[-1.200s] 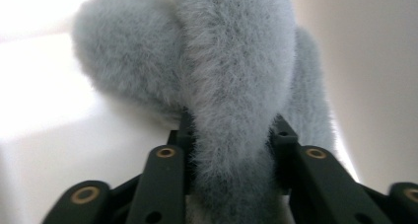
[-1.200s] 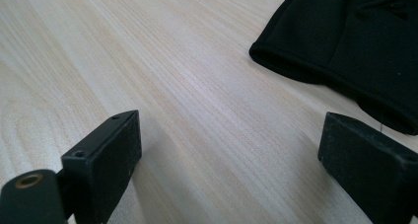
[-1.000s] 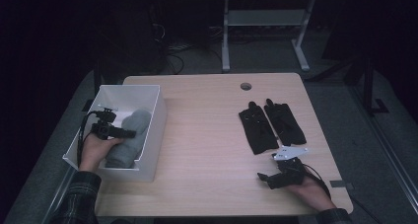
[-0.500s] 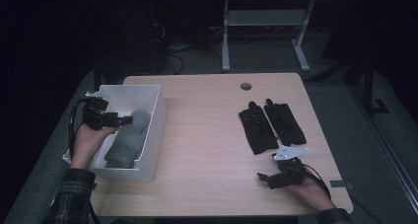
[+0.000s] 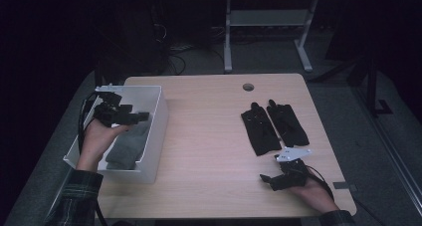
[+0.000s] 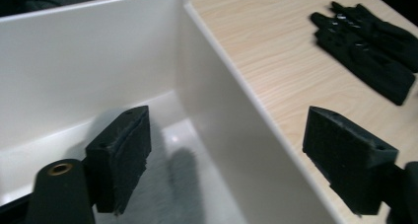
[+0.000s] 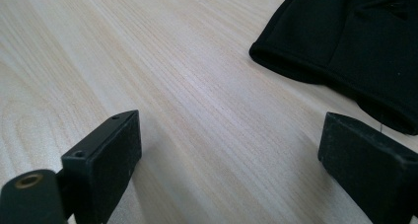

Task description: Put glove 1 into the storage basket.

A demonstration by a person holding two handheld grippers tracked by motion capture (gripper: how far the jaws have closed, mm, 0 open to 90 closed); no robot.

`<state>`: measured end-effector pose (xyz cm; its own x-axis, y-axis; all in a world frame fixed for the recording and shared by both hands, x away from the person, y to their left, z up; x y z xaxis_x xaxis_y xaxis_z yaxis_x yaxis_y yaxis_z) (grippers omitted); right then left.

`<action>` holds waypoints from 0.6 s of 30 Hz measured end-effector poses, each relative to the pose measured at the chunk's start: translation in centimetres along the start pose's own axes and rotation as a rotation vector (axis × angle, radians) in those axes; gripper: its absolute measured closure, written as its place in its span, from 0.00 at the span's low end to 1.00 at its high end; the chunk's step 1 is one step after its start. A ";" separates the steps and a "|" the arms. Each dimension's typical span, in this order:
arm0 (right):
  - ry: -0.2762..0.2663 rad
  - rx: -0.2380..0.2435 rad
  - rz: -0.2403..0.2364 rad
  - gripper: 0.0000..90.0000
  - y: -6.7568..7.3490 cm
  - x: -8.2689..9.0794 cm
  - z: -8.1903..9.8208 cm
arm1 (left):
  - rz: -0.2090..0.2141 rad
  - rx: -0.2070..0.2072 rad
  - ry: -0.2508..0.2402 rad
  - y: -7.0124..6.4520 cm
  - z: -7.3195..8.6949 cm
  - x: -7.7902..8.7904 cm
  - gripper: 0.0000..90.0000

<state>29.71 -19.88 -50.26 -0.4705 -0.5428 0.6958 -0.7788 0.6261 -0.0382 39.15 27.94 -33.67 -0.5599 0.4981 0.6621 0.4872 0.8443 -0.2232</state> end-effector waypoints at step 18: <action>-0.001 -0.001 0.000 0.10 0.0 0.0 0.0 | 0.107 -0.138 0.001 -7.7 -0.9 -2.1 0.15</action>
<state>29.71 -19.87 -50.25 -0.4705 -0.5433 0.6953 -0.7787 0.6263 -0.0375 37.18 20.25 -32.75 -0.4991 0.5838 0.6404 0.6315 0.7511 -0.1926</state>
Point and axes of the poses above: each handheld gripper's, and its own axes: x roughly backward along the jaws, z roughly out of its underside, y roughly to its left, the point moved 3 cm from there along -x, roughly forward along the jaws, and after that the axes turned 6 degrees about x, right-handed, at the moved point
